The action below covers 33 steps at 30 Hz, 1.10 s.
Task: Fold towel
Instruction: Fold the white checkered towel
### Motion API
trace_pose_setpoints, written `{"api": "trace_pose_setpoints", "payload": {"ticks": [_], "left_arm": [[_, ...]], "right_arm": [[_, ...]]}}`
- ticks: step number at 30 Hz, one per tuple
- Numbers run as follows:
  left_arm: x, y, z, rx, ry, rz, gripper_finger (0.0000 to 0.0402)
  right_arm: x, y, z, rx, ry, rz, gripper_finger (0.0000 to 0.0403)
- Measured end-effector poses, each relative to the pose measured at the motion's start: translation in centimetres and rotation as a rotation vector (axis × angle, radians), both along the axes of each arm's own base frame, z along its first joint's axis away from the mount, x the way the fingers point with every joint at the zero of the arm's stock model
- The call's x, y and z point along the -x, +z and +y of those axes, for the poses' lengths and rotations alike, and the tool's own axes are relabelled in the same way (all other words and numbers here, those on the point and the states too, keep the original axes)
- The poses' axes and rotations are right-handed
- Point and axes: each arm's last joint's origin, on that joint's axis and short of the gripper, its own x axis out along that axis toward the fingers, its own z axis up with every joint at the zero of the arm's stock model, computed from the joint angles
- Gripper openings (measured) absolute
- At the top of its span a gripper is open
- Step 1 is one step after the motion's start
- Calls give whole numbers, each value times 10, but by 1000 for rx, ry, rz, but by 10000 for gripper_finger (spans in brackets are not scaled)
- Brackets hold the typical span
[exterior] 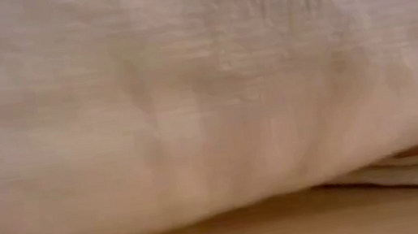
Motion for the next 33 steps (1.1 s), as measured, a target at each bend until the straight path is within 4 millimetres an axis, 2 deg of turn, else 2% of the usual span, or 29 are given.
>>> {"api": "trace_pose_setpoints", "payload": {"ticks": [3,7,10,14,18,23,27,33], "left_arm": [[1,2,6,-73,-32,-7,0],[2,-1,24,-209,-11,74,0],[3,-3,38,-326,16,125,0],[7,0,52,-457,19,132,0],[12,8,67,-478,20,139,0],[27,7,95,-515,54,146,0],[41,-9,121,-497,94,133,0],[53,-30,157,-397,184,12,0]], "right_arm": [[2,14,-8,84,-27,27,0],[-3,29,-29,234,-99,56,0],[-10,40,-46,330,-103,74,0],[-28,43,-68,386,-55,97,0],[-46,42,-94,439,-26,123,0],[-67,41,-124,500,6,130,0],[-80,37,-144,512,31,145,0],[-92,25,-172,522,34,190,0]]}}
